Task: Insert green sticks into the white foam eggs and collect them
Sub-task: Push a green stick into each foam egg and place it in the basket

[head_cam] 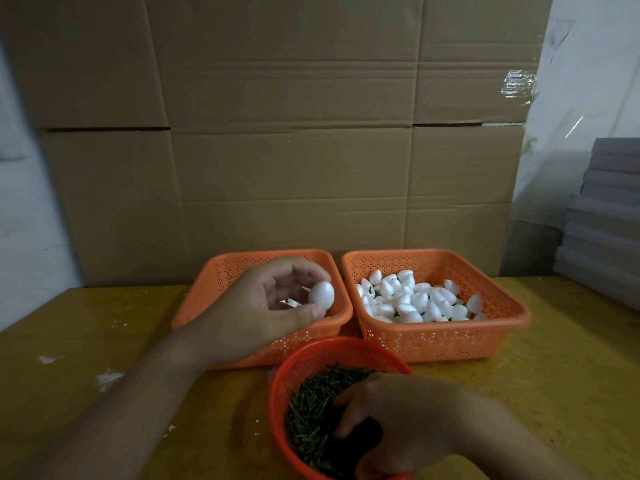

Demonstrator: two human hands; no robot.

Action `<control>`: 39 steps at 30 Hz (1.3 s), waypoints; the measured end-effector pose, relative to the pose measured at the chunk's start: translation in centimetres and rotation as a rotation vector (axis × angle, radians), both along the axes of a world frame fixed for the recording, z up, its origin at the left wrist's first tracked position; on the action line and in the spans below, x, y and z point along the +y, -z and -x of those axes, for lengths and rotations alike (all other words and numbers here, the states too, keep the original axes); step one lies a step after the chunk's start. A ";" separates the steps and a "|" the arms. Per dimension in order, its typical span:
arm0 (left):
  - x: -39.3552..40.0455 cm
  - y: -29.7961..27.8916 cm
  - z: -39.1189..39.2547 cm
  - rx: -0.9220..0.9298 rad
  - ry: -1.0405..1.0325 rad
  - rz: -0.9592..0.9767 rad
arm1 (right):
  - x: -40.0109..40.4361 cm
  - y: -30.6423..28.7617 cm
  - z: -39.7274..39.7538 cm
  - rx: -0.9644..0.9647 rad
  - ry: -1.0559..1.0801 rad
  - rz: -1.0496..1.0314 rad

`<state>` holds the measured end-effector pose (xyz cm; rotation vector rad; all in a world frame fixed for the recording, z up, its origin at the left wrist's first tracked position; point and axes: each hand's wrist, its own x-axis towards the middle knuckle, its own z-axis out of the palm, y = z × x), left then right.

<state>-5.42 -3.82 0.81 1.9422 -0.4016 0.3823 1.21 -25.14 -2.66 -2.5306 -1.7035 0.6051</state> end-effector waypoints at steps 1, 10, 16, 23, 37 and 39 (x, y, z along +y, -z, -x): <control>-0.1 0.1 0.0 0.020 0.005 0.052 | 0.0 0.0 0.0 0.004 0.000 -0.005; -0.5 0.4 0.0 0.224 0.106 0.516 | 0.0 0.0 0.1 -0.006 -0.014 0.003; -0.8 1.0 -0.3 0.342 0.124 0.654 | 0.1 -0.1 0.2 -0.018 -0.022 0.006; -1.1 1.2 -0.5 0.480 0.174 0.848 | 0.0 0.1 0.2 -0.012 -0.018 -0.016; -1.6 1.1 0.0 0.446 0.176 0.734 | 0.3 1.2 0.3 -0.132 0.050 -0.112; -1.5 1.0 0.0 0.443 0.181 0.731 | 0.3 1.4 0.5 -0.161 0.044 -0.135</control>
